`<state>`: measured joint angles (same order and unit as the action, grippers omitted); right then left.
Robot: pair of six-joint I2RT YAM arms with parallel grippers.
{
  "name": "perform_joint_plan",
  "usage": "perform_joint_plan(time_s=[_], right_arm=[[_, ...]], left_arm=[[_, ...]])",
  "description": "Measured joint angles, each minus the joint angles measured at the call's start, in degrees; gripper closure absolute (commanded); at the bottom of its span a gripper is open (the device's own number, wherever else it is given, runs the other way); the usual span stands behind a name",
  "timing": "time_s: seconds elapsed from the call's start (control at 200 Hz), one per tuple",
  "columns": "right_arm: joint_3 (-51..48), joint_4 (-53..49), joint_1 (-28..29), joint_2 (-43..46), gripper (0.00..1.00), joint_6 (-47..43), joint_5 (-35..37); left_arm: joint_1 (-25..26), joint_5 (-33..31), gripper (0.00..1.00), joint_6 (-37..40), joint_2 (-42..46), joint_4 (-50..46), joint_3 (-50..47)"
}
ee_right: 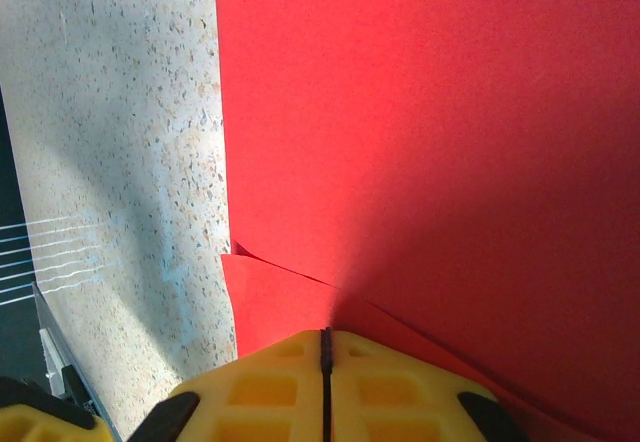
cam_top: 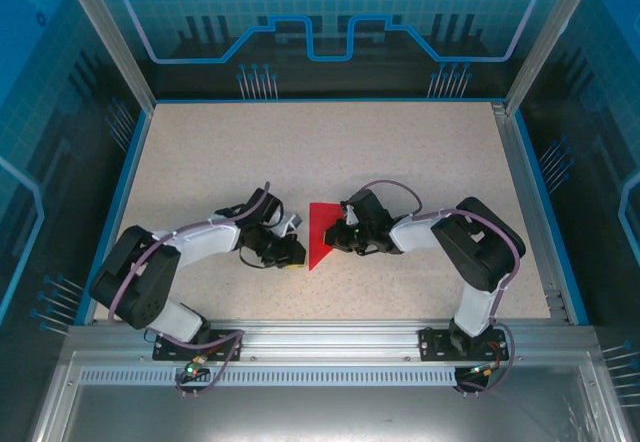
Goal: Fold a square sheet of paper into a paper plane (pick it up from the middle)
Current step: Third fold the triangle at the center of the table.
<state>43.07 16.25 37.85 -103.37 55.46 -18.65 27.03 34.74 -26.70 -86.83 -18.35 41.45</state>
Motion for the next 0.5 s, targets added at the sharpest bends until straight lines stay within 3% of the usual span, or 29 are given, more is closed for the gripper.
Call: perform_joint_plan(time_s=[0.23, 0.5], right_arm=[[1.95, -3.45, -0.02, 0.02, 0.90, -0.31, 0.31], [3.56, -6.12, -0.42, 0.28, 0.90, -0.66, 0.96]], left_arm=[[0.00, 0.83, 0.88, -1.14, -8.61, 4.52, 8.17], [0.92, 2.40, 0.93, -1.46, -16.39, 5.31, 9.84]])
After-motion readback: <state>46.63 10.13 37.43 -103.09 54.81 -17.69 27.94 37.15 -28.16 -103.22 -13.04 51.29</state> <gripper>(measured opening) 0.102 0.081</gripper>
